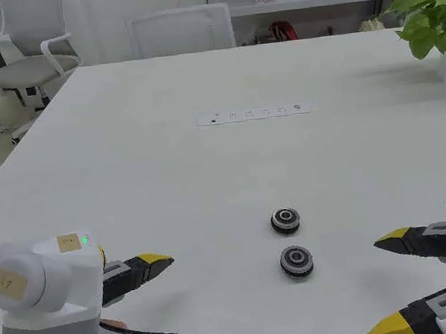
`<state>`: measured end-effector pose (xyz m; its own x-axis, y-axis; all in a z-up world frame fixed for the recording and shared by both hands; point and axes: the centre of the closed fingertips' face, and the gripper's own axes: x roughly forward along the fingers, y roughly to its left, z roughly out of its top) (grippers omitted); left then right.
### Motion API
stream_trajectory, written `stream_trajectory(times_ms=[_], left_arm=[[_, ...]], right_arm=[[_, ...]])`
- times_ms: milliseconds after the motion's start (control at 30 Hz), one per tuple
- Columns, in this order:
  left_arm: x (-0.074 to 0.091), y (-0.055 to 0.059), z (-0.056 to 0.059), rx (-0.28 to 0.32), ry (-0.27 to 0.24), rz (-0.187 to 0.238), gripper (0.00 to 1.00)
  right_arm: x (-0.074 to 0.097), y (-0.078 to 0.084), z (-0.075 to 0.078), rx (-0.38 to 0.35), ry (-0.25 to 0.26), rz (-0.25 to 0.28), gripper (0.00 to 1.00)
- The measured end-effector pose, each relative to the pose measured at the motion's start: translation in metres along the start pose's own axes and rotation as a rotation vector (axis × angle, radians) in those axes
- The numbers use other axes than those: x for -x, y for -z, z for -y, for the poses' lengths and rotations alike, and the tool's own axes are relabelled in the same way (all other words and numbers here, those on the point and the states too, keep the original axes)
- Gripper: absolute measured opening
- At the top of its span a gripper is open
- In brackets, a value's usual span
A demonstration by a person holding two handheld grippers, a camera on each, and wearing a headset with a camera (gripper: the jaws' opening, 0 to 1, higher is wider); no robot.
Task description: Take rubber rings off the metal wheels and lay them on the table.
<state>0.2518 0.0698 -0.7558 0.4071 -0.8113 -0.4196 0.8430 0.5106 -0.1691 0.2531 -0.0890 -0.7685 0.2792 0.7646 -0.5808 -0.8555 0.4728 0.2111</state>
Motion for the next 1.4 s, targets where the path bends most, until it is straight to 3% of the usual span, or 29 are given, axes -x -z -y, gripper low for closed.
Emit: stream_trajectory(times_ms=[900,1333,1400], left_arm=[[0.0001,0.0006,0.0035,-0.003,0.007,-0.003,0.96],[0.0001,-0.0023,0.0039,0.000,0.004,0.009,0.96],[0.0005,-0.0075,0.0033,0.005,0.005,0.030,0.96]], right_arm=[[0.0001,0.0025,0.0017,0.000,0.006,-0.009,0.99],[0.0025,-0.0014,0.0014,-0.002,0.025,0.011,0.99],[0.0032,-0.0019,0.0015,-0.006,0.026,0.013,0.99]])
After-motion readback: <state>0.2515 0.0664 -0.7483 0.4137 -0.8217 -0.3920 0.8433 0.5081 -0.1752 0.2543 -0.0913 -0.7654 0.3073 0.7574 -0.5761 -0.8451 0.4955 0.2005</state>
